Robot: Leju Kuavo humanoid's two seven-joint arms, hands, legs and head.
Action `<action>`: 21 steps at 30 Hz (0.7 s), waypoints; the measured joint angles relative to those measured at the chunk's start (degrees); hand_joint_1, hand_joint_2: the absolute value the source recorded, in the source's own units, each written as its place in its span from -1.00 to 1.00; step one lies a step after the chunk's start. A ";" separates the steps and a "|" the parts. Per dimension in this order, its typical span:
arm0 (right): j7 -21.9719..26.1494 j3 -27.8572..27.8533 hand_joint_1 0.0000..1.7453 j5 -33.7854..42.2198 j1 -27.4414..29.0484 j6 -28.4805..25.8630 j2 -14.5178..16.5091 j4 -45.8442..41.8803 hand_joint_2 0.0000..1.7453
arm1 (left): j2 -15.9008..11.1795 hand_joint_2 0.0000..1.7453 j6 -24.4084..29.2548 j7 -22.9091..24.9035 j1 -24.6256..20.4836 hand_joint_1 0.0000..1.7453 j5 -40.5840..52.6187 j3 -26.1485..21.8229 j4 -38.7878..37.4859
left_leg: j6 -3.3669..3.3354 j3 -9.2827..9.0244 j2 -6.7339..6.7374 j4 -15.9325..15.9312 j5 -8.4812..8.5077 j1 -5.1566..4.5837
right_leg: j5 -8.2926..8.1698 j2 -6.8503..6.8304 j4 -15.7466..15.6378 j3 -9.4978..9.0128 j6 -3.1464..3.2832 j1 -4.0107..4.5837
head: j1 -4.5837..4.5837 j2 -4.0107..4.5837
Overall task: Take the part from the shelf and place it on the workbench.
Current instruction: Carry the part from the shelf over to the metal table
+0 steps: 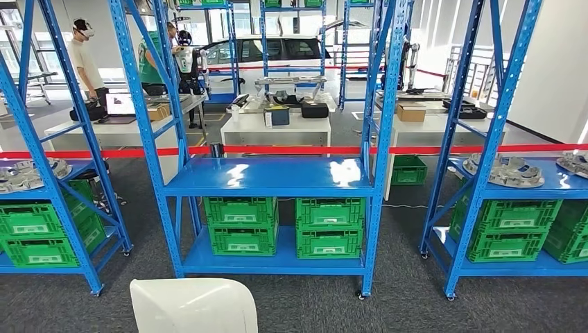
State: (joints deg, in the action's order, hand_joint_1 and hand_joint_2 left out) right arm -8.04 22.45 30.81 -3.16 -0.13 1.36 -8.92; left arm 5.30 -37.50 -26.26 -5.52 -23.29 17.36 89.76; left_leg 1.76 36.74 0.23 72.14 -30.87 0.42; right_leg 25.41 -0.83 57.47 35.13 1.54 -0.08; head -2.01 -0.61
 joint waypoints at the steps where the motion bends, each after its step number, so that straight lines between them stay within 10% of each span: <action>1: 0.07 0.00 -1.00 -0.04 0.00 -0.01 0.00 0.00 1.00 | 0.01 1.00 -0.06 0.01 -0.03 0.76 -0.09 -0.01 0.04 | -0.07 -3.24 -0.02 -3.75 0.55 0.08 | -0.57 0.00 0.28 0.83 -0.24 0.02 | 0.01 0.00; 4: -0.09 0.01 -1.00 -0.17 0.01 -0.05 0.00 0.00 1.00 | 0.03 1.00 -0.24 -0.18 -0.13 0.76 -0.39 -0.05 0.39 | -0.79 -10.31 -0.19 -14.27 -1.44 -0.21 | -2.17 0.03 0.74 2.24 -1.13 0.06 | 0.07 -0.01; 7: -0.08 0.06 -1.00 -0.35 0.18 -0.04 0.01 0.02 1.00 | -0.08 1.00 -0.26 -0.40 -0.01 0.76 -0.55 -0.13 0.49 | -2.33 -9.46 -0.05 -15.50 -0.51 -0.56 | -2.59 0.12 0.91 2.96 -2.23 -0.38 | 0.08 0.00; 11: 0.08 0.17 -1.00 -0.52 0.24 0.00 0.06 0.04 1.00 | -0.20 1.00 -0.14 -0.44 0.35 0.76 -0.56 -0.34 0.38 | -3.58 -6.93 0.19 -15.53 1.96 -0.57 | 7.12 0.38 11.79 6.27 -3.00 -0.57 | 0.14 0.00; 13: -0.03 0.26 -1.00 -0.82 0.20 -0.01 0.07 0.04 1.00 | -0.23 1.00 0.19 -0.27 0.81 0.76 -0.54 -0.62 0.29 | -3.56 -5.18 0.14 -15.28 3.03 -0.67 | 7.74 0.41 17.26 6.82 -3.02 -0.55 | 0.14 0.00; 16: 0.13 0.67 -1.00 -1.79 0.22 -0.04 0.03 0.04 1.00 | -0.25 1.00 0.64 -0.34 1.55 0.76 -0.52 -1.28 0.38 | -3.03 -2.96 -0.59 -14.60 4.35 -0.64 | 3.44 1.54 11.58 0.92 -2.45 -0.54 | 0.15 0.00; 18: 0.34 1.13 -1.00 -2.31 0.29 -0.02 -0.04 0.04 1.00 | -0.26 1.00 0.85 -0.59 1.76 0.76 -0.55 -1.72 0.60 | -2.46 -2.00 -1.18 -14.17 5.06 -0.65 | 4.13 3.34 3.35 -4.70 -1.80 -0.47 | 0.14 0.00; 21: 0.46 1.68 -1.00 -2.57 0.36 0.02 -0.04 0.04 1.00 | -0.32 1.00 0.90 -0.72 2.12 0.76 -0.60 -2.22 0.87 | -1.38 -1.24 -2.31 -14.12 6.13 -0.62 | 5.57 3.11 -0.61 -6.79 -1.22 -0.30 | 0.14 0.00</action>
State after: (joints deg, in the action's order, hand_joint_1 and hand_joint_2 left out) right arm -7.58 24.13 28.24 -2.80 -0.11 1.31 -8.87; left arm 4.98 -36.60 -26.97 -3.39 -23.88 15.14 90.63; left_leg 0.39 35.50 -2.08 58.01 -24.73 -0.20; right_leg 30.98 2.29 56.85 28.34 0.32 -0.38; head -1.87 -0.61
